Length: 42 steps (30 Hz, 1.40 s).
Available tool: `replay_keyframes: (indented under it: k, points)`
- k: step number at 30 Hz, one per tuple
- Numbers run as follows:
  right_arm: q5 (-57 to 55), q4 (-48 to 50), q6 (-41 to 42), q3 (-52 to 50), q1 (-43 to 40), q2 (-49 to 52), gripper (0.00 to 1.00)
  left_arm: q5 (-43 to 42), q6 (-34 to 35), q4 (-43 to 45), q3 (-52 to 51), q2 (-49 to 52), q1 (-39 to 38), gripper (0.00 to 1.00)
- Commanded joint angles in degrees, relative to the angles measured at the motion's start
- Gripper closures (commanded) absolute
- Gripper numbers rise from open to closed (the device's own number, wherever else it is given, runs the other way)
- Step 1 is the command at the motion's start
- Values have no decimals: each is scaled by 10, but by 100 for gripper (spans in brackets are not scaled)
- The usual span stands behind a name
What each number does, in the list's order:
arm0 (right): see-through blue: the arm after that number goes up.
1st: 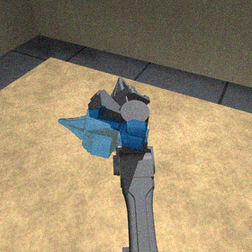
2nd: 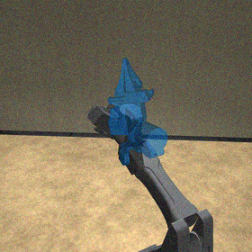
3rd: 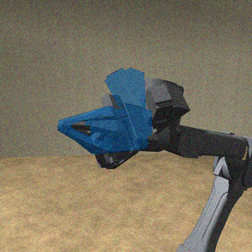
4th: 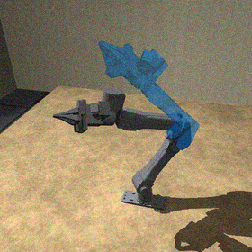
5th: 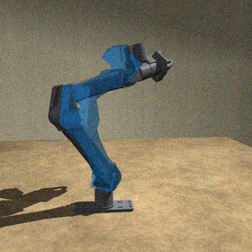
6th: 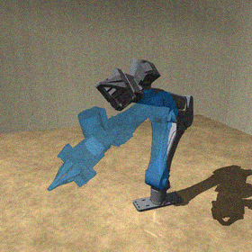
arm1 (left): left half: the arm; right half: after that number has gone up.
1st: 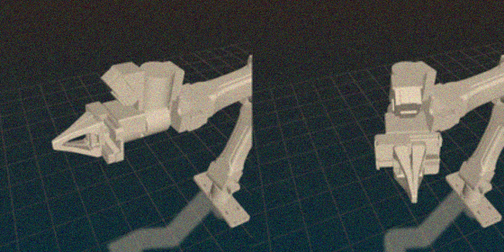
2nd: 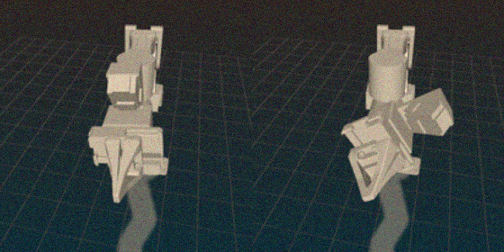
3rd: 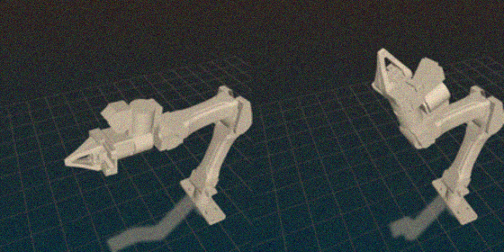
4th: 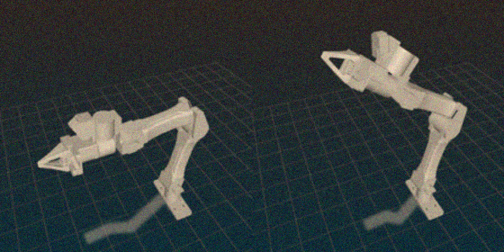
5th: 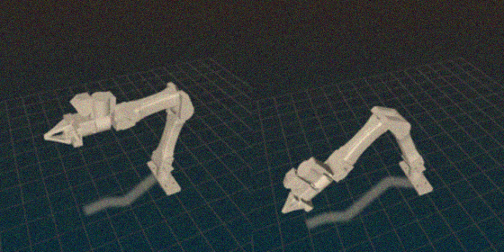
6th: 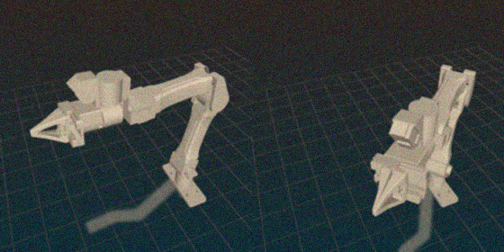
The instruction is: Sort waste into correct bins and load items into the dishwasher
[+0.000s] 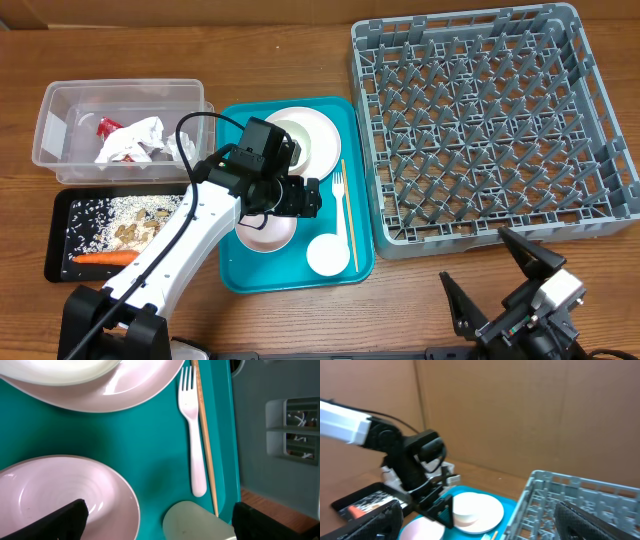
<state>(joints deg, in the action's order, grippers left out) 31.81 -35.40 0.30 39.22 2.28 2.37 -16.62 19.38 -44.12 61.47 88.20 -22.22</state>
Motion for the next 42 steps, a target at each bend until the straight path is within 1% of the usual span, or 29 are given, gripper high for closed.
replay_keyframes:
  k: [1, 5, 8, 12, 15, 19, 21, 23, 24, 27, 29, 35, 37, 39, 42]
  points:
    - [22, -1, 19, 8, -1, 7, 0, -10, 3, 1, 4, 2, -3, 0]
    - [-22, -21, 127, 8, -1, 23, 0, -10, 1, 6, 4, 2, -3, 0]
    - [-16, -43, 161, 12, -1, 59, 0, -10, 1, 9, 4, 2, -3, 0]
    - [-9, -86, 160, 42, -1, 140, 0, -10, 1, 10, 4, 2, -3, 0]
    - [-9, -141, 143, 99, -1, 227, 0, -10, 1, 7, 4, 2, -3, 0]
    - [-31, -264, 87, 214, -1, 355, 0, -10, 1, 7, 4, 2, -3, 0]
    - [-60, -333, 80, 274, -1, 418, 0, -10, 2, 7, 4, 2, -3, 0]
    - [-63, -381, 80, 316, -1, 468, 0, -14, 2, 6, 4, 2, -3, 0]
    - [-62, -393, 82, 331, -1, 489, 0, -16, 2, 6, 4, 2, -3, 4]
    - [-45, -403, 83, 354, -1, 541, 0, -33, 2, 6, 4, 2, -3, 17]
    - [-31, -424, 83, 354, -1, 566, 0, -40, 1, 4, 4, 2, -3, 24]
    - [-25, -442, 87, 354, -1, 632, 0, -40, 1, -18, 4, 2, -3, 52]
    - [-24, -450, 86, 354, -1, 648, 0, -40, 1, -24, 4, 2, -3, 56]
    - [-24, -458, 86, 354, -1, 662, 0, -40, 1, -29, 4, 2, -3, 57]
    - [-24, -464, 82, 354, -1, 672, 0, -42, -1, -44, 4, 2, -3, 61]
